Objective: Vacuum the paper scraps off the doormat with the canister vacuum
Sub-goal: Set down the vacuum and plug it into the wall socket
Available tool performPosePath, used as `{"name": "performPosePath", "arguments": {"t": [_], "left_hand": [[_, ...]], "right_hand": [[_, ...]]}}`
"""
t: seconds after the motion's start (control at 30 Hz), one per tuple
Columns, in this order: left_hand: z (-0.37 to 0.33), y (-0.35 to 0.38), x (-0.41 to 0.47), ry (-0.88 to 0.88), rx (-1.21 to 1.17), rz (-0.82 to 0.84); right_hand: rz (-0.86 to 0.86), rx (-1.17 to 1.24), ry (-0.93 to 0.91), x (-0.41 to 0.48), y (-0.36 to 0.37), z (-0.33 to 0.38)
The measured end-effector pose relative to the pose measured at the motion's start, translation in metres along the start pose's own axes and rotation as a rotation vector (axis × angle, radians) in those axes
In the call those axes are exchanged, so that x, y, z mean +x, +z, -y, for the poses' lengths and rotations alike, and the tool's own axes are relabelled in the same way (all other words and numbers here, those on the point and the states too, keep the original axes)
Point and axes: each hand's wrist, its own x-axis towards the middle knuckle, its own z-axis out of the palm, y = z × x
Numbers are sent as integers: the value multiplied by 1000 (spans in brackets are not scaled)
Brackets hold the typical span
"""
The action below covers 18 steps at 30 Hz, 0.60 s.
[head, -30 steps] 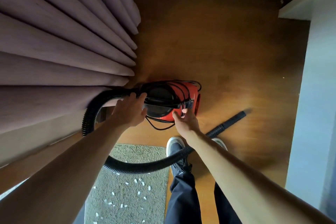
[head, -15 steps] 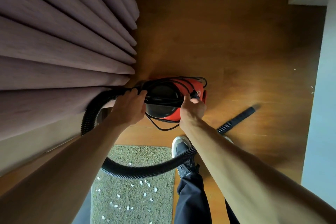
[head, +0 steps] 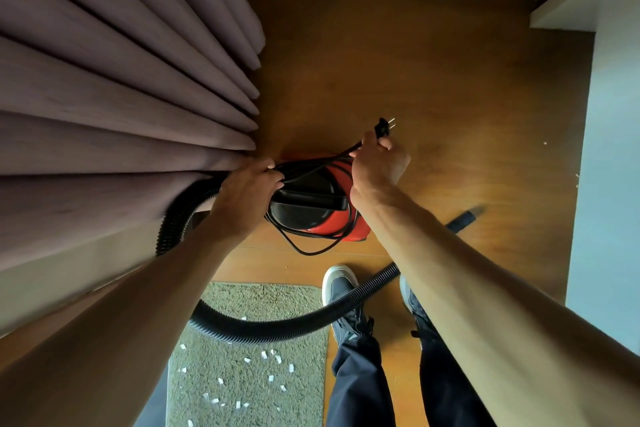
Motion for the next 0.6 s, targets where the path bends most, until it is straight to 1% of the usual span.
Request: {"name": "performPosePath", "arguments": {"t": [0.1,0.2,0.3,0.5,0.6], "left_hand": [[-9,-4,8,23,-73,11],[-21,-10,14,-14,-144,28],[-37,-20,19,-48,-193,-5],[-79,-38,35,-154,-456,-9],[-110,-48,41,-166,-505,-25]], "right_hand": [[-28,-40,-70,4,0,19],[-37,-36,-109,4,-5,37],[-48,-1,-156,2,-12,57],[-38,-21,-382,-1,-32,107],[-61,-79,-484,-2,-48,130]]}}
